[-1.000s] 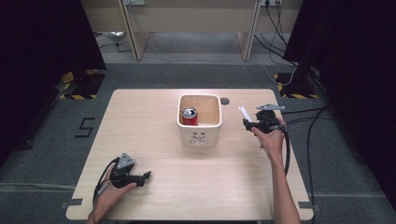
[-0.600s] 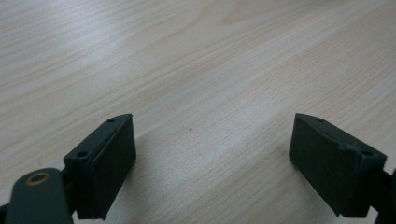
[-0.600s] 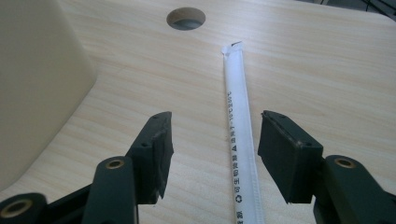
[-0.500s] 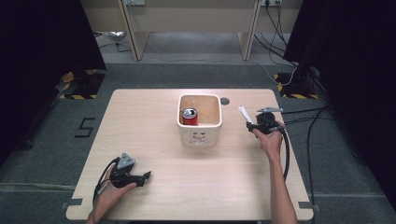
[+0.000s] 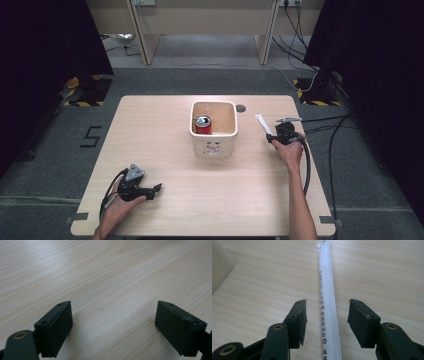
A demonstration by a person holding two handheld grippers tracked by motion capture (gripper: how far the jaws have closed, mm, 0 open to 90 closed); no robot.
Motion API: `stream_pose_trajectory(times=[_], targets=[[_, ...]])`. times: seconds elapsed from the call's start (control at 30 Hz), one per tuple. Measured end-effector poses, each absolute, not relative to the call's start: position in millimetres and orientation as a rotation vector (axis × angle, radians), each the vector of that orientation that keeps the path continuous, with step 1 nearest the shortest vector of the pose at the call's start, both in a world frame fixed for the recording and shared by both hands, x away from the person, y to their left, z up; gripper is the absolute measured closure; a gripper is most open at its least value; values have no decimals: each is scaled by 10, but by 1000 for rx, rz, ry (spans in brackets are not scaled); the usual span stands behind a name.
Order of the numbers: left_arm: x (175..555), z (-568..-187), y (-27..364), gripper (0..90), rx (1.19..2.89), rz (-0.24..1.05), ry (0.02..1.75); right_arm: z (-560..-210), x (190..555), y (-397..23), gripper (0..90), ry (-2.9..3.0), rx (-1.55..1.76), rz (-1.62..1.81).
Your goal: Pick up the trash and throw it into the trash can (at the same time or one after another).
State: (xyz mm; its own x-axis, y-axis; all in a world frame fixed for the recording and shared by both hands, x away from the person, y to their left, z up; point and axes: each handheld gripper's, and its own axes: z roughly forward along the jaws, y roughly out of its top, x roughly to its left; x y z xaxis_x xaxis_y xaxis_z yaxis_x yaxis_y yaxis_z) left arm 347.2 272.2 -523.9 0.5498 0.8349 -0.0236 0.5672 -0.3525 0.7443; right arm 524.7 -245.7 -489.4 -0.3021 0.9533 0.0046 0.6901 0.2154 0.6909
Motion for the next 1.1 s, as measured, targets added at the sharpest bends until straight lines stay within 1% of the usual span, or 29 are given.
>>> stream_pose_trajectory(times=[0.43,0.47,0.53,0.6,0.7,0.73,0.77,0.87,1.03,1.1], targets=[[3472,-5239,2722,140,2062,473,1125,-5009,5291,-2502,546,2072,1563,814],[3472,-5239,2722,140,2062,473,1126,-5013,5283,-2506,568,2068,1566,830],[3472,-5239,2722,140,2061,473,1126,-5013,5280,-2509,581,2070,1563,828],[3472,-5239,2722,140,2061,473,1126,-5020,5265,-2524,648,2059,1557,832],[3472,-5239,2722,140,2061,474,1126,-5024,5249,-2540,722,2057,1549,838],[3472,-5239,2721,140,2061,473,1126,-5024,5249,-2540,722,2057,1549,838],[3472,-5239,2722,140,2062,473,1126,-5039,5231,-2558,765,2038,1569,874],[3472,-5239,2722,140,2063,474,1125,-5043,5215,-2587,788,2041,1590,922],[3472,-5239,2722,140,2063,474,1125,-5003,5194,-2617,793,2026,1584,963],[3473,-5239,2722,140,2063,473,1125,-4904,5165,-2610,793,2014,1550,998]])
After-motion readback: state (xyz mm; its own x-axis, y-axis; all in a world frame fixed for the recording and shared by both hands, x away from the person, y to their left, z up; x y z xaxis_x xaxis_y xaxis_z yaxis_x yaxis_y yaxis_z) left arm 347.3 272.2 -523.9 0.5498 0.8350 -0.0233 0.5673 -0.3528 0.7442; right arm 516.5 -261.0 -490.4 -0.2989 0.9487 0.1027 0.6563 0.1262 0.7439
